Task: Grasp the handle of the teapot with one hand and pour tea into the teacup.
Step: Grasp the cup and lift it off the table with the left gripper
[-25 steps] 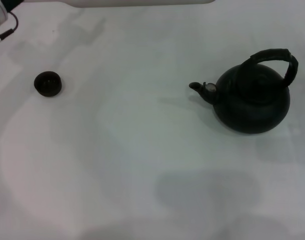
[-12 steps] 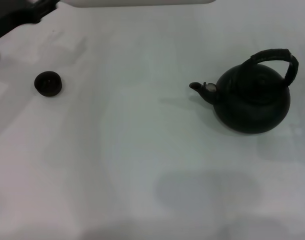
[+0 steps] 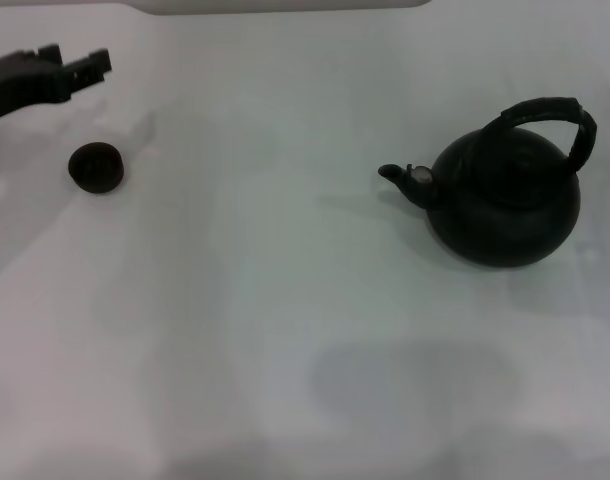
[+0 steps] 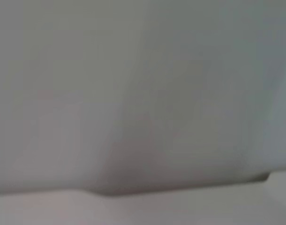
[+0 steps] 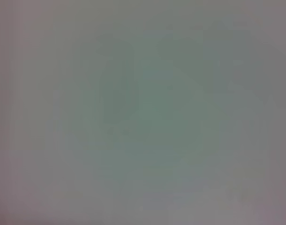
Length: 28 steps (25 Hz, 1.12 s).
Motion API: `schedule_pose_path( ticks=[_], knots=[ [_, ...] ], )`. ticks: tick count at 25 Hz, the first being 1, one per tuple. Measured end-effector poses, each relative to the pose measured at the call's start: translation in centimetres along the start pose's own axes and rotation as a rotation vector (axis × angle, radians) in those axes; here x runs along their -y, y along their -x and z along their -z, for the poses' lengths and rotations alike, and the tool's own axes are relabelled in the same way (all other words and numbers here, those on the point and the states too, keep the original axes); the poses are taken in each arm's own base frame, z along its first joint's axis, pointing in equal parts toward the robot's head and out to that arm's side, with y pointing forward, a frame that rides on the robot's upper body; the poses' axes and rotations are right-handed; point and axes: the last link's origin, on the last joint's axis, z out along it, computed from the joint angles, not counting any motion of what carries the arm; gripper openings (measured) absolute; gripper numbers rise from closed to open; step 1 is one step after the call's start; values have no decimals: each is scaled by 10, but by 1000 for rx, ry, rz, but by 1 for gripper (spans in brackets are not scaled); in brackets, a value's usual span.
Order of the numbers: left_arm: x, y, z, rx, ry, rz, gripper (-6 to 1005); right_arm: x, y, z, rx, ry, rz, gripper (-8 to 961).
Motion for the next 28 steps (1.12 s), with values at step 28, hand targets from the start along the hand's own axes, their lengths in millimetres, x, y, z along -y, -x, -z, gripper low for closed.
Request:
schedule_pose_path(
  ticks=[28],
  knots=[
    [0,4,-5,355,-72,155,710,-2,-2,-1,-19,3,-8,872]
  ],
)
